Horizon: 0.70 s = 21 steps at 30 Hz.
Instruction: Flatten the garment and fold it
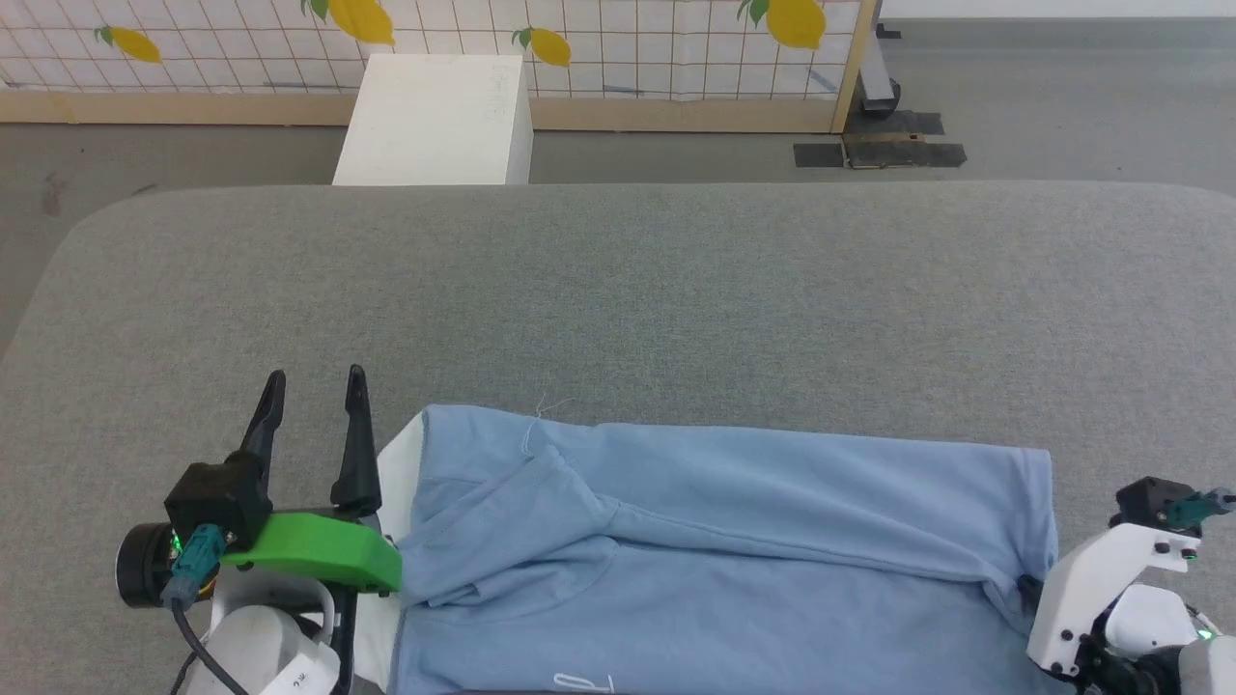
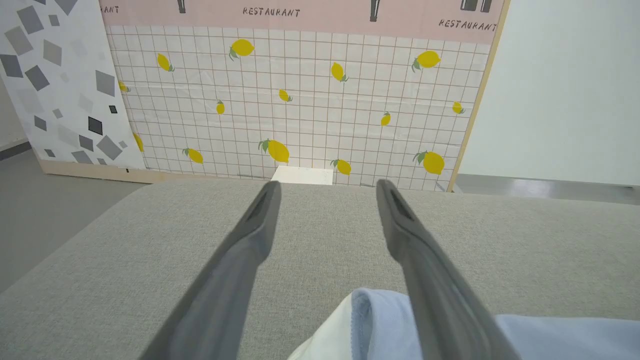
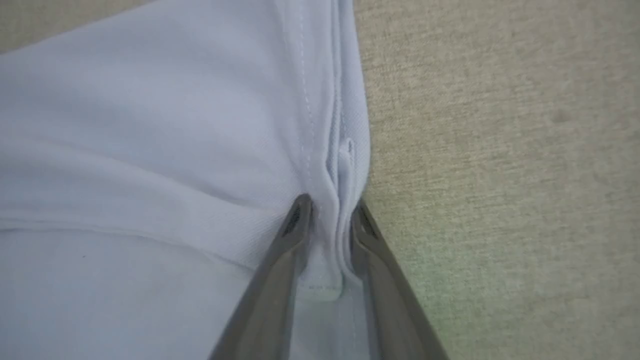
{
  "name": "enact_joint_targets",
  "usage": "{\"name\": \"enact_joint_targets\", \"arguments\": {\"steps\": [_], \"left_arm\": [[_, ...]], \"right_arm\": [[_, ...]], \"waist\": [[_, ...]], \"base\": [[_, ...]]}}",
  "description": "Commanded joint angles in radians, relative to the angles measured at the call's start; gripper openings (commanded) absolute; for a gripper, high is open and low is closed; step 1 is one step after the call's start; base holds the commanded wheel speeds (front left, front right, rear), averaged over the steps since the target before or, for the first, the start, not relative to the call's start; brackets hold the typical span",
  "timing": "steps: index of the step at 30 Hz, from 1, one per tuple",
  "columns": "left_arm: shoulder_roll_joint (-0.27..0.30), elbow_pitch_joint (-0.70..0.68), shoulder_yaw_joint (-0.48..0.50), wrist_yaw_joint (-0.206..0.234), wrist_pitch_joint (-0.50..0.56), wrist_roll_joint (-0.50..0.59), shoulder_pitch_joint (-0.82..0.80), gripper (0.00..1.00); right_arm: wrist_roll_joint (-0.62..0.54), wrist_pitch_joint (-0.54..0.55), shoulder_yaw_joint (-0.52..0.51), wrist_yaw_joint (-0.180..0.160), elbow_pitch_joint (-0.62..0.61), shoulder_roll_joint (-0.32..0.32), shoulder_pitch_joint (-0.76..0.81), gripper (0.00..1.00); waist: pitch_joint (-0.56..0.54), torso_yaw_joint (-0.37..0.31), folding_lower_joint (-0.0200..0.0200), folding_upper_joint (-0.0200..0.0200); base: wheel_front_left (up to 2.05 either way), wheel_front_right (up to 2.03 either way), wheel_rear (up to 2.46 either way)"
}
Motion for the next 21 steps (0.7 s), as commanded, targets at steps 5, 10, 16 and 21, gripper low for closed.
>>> {"name": "enact_joint_targets", "arguments": {"steps": [5,10,16,21], "left_arm": [[-0.025,0.013,0.028,-0.024,-0.005,0.027,-0.010,1.00],[-0.047,0.015,0.047,-0.042,-0.005,0.036,-0.007,1.00],[-0.068,0.017,0.069,-0.060,-0.005,0.050,-0.003,1.00],[-0.085,0.028,0.093,-0.082,-0.005,0.072,0.003,1.00]], "right_arm": [[-0.047,-0.030,-0.043,-0.001,-0.035,0.015,0.028,0.00],[-0.176,-0.096,-0.164,-0.001,-0.058,0.015,0.014,0.00],[-0.332,-0.178,-0.324,-0.001,-0.064,-0.005,-0.020,0.00],[-0.402,-0.211,-0.331,-0.001,-0.050,-0.038,-0.028,0.00]], "waist": [[-0.003,-0.005,0.0000,-0.0001],[-0.001,-0.006,0.0000,-0.0001],[0.004,-0.008,0.0000,-0.0001],[-0.001,-0.006,0.0000,-0.0001]], "base": [[0.00,0.00,0.00],[0.00,0.00,0.00],[0.00,0.00,0.00],[0.00,0.00,0.00]]}}
